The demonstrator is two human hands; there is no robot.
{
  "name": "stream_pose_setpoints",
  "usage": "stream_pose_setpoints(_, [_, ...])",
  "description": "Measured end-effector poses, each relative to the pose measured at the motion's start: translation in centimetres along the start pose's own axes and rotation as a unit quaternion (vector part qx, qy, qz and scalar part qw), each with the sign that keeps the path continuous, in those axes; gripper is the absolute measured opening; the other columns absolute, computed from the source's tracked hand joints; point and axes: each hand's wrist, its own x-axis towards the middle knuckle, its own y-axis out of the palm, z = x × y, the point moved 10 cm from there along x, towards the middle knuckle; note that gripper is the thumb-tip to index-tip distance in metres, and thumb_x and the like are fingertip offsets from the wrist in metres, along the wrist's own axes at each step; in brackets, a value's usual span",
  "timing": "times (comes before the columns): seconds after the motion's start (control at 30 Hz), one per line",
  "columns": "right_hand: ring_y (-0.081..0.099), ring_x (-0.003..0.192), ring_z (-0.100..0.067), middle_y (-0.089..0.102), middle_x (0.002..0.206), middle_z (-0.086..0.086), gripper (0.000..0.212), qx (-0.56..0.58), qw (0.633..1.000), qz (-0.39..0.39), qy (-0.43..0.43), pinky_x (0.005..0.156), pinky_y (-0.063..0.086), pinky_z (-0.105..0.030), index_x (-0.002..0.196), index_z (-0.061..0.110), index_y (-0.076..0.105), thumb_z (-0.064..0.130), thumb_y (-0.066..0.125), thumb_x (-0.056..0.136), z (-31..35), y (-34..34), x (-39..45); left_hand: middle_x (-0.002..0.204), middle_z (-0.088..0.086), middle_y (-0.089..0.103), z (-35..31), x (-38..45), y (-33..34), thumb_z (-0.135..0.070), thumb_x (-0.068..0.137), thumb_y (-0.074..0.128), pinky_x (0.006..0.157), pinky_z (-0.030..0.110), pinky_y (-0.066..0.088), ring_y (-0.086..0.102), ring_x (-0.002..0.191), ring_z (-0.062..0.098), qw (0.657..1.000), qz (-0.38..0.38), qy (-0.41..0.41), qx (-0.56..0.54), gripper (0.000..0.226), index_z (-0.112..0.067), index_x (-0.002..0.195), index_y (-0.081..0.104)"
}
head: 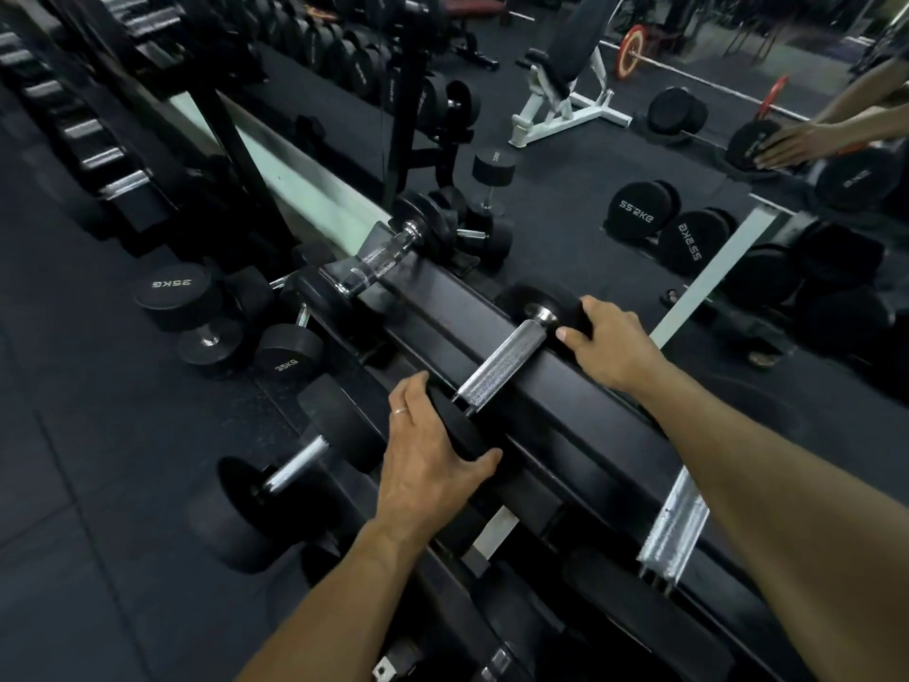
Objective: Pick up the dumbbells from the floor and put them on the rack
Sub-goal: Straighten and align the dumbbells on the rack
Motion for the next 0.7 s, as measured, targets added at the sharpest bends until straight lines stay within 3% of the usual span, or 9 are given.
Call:
stream_pose_setpoints(0.1, [0.053,0.116,-0.033,0.063,0.116,-0.014,0.026,-0.014,1.0,0.019,0.006,0.095,0.045,-0.041,0.114,0.011,0.055,0.031,0.057,0.098,0.3,0.0,0.1,0.147,-0.004,0.02,0.0,-0.1,0.1,-0.044,0.06,0.086,0.106,0.039,0.044,0.034,0.134,0.016,1.0,-0.002,0.0,-0.001,0.11,-0.024,0.144,0.017])
stream_pose_setpoints(0.23, [0.053,0.102,-0.028,0.061,0.117,-0.013,0.024,-0.012,1.0,0.02,0.019,0.085,0.043,-0.036,0.113,0.013,0.054,0.031,0.056,0.098,0.2,0.1,0.2,0.148,-0.003,0.02,0.0,-0.1,-0.1,-0.043,0.06,0.087,0.104,0.04,0.046,0.036,0.134,0.016,1.0,-0.006,-0.002,-0.013,0.11,-0.024,0.143,0.018])
stream_pose_setpoints(0.4, [0.05,0.109,-0.029,0.061,0.119,-0.013,0.025,-0.01,0.999,0.022,0.029,0.084,0.037,-0.034,0.117,0.014,0.052,0.032,0.053,0.099,0.1,0.2,0.0,0.151,-0.006,0.016,0.0,-0.2,0.0,-0.044,0.061,0.087,0.105,0.043,0.046,0.035,0.137,0.019,1.0,0.002,-0.006,-0.013,0.112,-0.031,0.144,0.013])
stream_pose_setpoints(0.57, [0.056,0.113,-0.036,0.066,0.117,-0.015,0.034,-0.082,0.997,-0.002,0.002,0.087,0.046,-0.038,0.126,0.015,0.054,0.031,0.055,0.096,1.0,-1.4,-1.6,0.161,-0.007,-0.005,-1.3,-1.4,-0.1,-0.052,0.069,0.079,0.12,0.044,0.023,0.0,0.15,0.019,1.0,0.016,-0.011,-0.019,0.122,-0.024,0.152,-0.005])
stream_pose_setpoints(0.7, [0.061,0.111,-0.035,0.068,0.118,-0.013,0.042,-0.136,0.988,-0.03,-0.061,0.092,0.05,-0.044,0.131,0.014,0.055,0.032,0.059,0.093,1.6,-4.0,-4.9,0.163,0.001,-0.009,-4.1,-3.9,0.1,-0.053,0.076,0.071,0.123,0.044,0.007,-0.018,0.148,0.012,1.0,-0.014,0.002,-0.023,0.115,-0.016,0.154,-0.005])
